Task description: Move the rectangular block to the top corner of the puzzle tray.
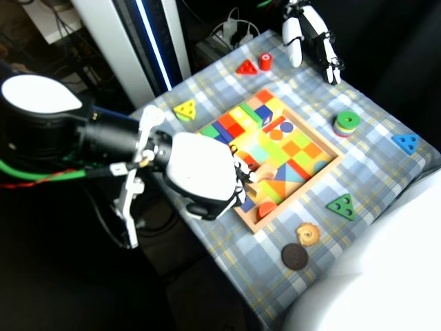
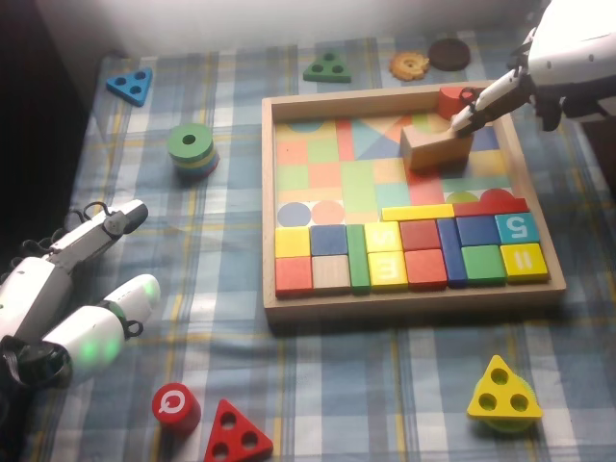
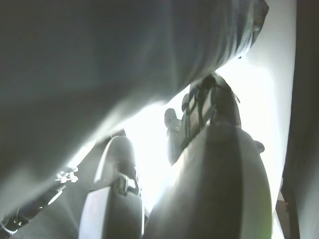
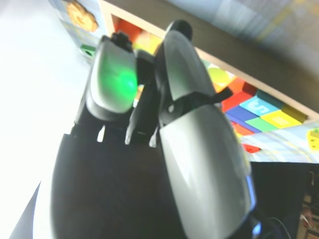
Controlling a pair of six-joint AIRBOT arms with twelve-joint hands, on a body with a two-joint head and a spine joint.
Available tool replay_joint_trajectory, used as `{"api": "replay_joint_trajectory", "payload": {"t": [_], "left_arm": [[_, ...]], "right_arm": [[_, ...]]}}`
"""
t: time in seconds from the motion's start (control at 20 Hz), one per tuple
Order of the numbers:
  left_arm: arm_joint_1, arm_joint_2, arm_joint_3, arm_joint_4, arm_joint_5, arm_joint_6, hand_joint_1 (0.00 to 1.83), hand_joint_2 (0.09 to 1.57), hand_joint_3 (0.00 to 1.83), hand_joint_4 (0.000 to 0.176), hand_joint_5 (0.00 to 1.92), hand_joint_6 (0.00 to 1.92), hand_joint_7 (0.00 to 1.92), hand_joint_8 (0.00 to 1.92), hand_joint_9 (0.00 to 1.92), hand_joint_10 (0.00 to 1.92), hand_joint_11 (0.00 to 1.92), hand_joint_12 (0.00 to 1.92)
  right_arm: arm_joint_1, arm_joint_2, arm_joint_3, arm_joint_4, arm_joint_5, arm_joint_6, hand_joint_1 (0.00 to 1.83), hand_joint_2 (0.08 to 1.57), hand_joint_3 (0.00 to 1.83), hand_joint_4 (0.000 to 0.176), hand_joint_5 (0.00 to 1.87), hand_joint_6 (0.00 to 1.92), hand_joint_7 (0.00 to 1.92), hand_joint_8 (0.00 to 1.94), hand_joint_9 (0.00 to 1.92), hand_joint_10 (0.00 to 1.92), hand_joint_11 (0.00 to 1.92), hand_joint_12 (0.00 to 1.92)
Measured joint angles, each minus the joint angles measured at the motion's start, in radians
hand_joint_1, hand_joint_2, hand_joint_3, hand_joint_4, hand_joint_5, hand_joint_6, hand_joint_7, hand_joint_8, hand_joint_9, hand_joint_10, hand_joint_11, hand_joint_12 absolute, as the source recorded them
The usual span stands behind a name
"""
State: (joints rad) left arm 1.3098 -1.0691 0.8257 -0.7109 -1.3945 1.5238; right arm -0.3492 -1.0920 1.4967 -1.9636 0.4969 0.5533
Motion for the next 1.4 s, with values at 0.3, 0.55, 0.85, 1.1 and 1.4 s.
{"api": "replay_joint_trajectory", "payload": {"t": [0.3,0.55,0.85,1.1,1.4], "left_arm": [[0.000,0.000,0.000,0.000,0.004,0.000,0.59,1.37,0.00,0.056,0.36,0.00,0.20,0.00,0.15,0.00,0.00,0.44],[0.000,0.000,0.000,0.000,0.003,0.000,0.60,1.37,0.00,0.067,0.35,0.00,0.20,0.00,0.16,0.00,0.00,0.49],[0.000,0.000,0.000,0.000,0.005,0.000,0.59,1.37,0.00,0.061,0.35,0.00,0.20,0.00,0.16,0.00,0.00,0.42],[0.000,0.000,0.000,0.000,0.004,0.000,0.59,1.38,0.00,0.071,0.35,0.00,0.20,0.00,0.15,0.00,0.00,0.42],[0.000,0.000,0.000,-0.001,0.005,0.000,0.57,1.38,0.00,0.064,0.35,0.00,0.20,0.00,0.16,0.00,0.00,0.44]], "right_arm": [[-0.005,0.000,0.019,0.000,-0.009,0.001,1.57,1.21,0.00,0.058,0.41,0.00,1.24,1.94,1.48,1.92,1.52,1.92],[-0.011,0.000,0.049,0.003,-0.016,0.011,1.62,1.02,0.36,0.017,0.44,0.01,1.18,1.93,1.46,1.92,1.50,1.92],[-0.011,-0.011,0.079,0.003,-0.028,0.024,1.59,1.18,0.06,0.043,0.40,0.01,1.21,1.94,1.42,1.92,1.48,1.92],[-0.011,-0.022,0.091,0.007,-0.034,0.026,1.62,1.17,0.03,0.031,0.42,0.00,1.05,1.94,1.43,1.92,1.49,1.92],[-0.011,-0.032,0.105,0.008,-0.032,0.027,1.60,1.19,0.03,0.004,0.42,0.00,0.42,0.70,1.11,1.92,1.25,1.92]]}}
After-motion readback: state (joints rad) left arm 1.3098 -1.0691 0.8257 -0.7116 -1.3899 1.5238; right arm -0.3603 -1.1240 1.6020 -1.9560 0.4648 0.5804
